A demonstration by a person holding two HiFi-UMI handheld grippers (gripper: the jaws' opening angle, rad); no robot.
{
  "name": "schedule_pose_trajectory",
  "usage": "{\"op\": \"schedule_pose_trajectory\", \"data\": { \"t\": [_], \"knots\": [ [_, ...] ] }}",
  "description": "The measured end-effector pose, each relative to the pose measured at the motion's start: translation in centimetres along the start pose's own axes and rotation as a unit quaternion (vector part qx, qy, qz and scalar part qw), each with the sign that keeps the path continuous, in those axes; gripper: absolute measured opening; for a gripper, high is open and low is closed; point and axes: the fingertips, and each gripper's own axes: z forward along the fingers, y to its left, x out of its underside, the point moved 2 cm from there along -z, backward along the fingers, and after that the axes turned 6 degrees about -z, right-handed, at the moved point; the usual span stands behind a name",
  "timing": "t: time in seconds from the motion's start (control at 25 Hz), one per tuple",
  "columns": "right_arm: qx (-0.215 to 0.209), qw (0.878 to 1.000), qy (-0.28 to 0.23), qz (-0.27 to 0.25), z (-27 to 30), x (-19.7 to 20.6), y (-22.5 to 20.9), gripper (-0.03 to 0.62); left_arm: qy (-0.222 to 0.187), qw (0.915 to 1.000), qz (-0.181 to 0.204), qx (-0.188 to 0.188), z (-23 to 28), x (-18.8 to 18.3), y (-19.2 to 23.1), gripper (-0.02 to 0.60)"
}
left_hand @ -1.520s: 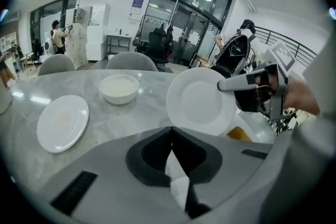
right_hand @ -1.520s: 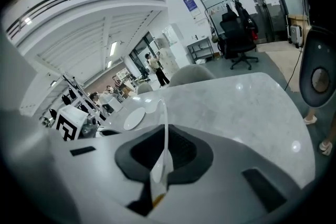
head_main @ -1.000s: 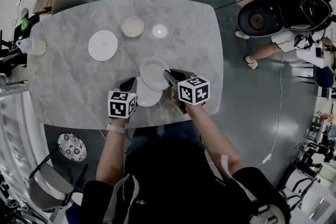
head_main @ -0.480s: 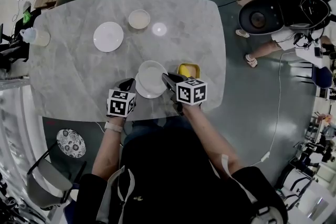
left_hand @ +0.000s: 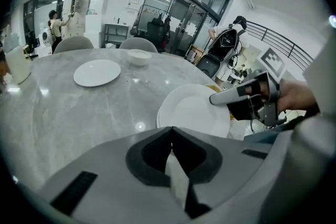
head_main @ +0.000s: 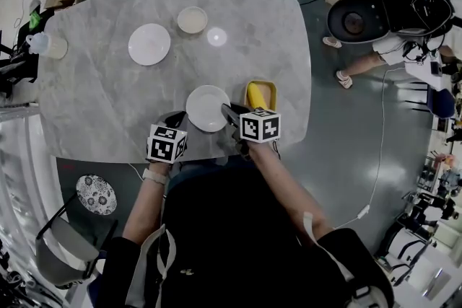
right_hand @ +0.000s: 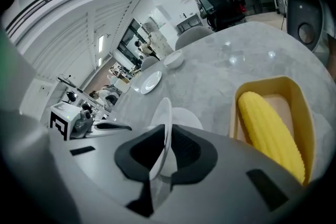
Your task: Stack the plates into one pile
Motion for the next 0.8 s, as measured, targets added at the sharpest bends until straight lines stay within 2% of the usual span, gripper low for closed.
{"op": "schedule_pose_trajectory", "data": {
  "t": [0.12, 0.28, 0.4, 0.64, 0.8],
  "knots": [
    [0.011, 1.000, 0.015, -0.005, 0.2, 0.8, -0.3, 0.044, 0.002, 1.0000, -0.003, 0.003, 0.0, 0.6, -0.2, 0.009],
    [0.025, 0.999, 0.030, -0.012, 0.2, 1.5, -0.7, 0.164, 0.010, 0.9999, 0.001, 0.006, 0.1, 1.4, -0.4, 0.009],
    [0.024, 0.999, 0.047, -0.014, 0.2, 1.9, -0.7, 0.207, 0.019, 0.9997, 0.008, 0.009, 0.2, 1.9, -0.8, 0.009],
    [0.060, 0.993, 0.075, -0.074, -0.3, 2.3, -0.8, 0.236, 0.023, 0.9997, 0.006, 0.008, 0.4, 2.3, -0.7, 0.009],
    [0.060, 0.992, 0.076, -0.084, -0.3, 2.1, -0.5, 0.236, 0.027, 0.9996, 0.004, 0.011, 0.6, 2.5, -0.8, 0.009]
  ]
}}
